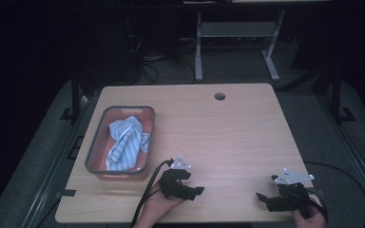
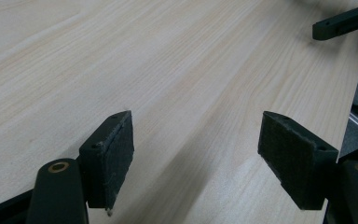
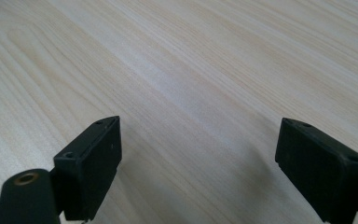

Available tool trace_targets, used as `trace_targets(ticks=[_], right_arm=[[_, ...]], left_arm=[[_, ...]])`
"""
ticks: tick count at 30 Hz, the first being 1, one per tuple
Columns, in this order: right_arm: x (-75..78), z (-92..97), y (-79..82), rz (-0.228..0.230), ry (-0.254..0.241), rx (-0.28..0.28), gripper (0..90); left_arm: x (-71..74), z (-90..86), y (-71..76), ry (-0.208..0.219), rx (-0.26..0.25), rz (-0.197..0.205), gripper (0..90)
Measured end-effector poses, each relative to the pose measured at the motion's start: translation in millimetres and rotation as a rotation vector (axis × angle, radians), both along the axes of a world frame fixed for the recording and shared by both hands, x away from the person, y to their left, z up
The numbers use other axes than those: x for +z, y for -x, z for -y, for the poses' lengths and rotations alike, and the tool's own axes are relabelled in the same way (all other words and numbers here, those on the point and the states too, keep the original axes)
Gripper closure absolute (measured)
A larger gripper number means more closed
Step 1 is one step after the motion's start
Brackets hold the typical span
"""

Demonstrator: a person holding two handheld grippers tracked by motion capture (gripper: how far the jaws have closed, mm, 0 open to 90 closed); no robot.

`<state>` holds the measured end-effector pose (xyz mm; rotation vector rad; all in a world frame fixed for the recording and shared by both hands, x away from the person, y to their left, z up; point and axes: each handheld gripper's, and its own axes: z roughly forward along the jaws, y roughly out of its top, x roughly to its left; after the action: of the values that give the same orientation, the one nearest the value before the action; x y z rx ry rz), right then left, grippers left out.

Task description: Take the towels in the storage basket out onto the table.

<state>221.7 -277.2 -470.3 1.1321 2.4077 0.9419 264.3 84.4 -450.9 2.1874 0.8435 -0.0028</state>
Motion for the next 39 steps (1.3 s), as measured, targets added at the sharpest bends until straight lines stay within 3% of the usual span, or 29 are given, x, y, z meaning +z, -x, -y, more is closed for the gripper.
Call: trace_targets(ticks=[6,13,17,22,25,27,31,39], right_arm=[[0.3,-0.4,-0.8,0.003,-0.008,0.004,13.8],[0.9,1.1,-0.4,0.003,-0.02,0.007,13.8],[0.7,2.3,-1.0,0.003,-0.022,-0.003,13.8],[1.1,1.7,-0.5,0.005,-0.024,-0.011,13.8],[2.0,1.7,0.7,0.016,-0.023,-0.011,13.9],[2.3,2.1,1.5,0.012,-0.024,-0.013,13.9],[2.9,0.9,2.3,0.013,-0.021,-0.016,13.8],[2.7,-4.0,1.1,0.014,-0.006,0.0,13.8]], left_arm=[[0.7,-0.2,-0.3,-0.012,-0.016,-0.011,26.5],[5.7,-1.1,-2.1,0.013,0.016,-0.01,26.5],[10.8,-0.6,-4.1,-0.025,0.02,0.023,26.4],[27.7,1.9,-9.3,-0.003,0.013,0.03,26.2],[35.8,1.4,-12.2,-0.023,0.006,0.029,26.2],[45.9,-0.9,-14.8,-0.008,0.018,0.045,26.2],[61.1,-5.7,-23.9,-0.009,0.003,0.035,25.7],[74.2,-20.2,-39.6,-0.017,0.026,0.004,20.9]])
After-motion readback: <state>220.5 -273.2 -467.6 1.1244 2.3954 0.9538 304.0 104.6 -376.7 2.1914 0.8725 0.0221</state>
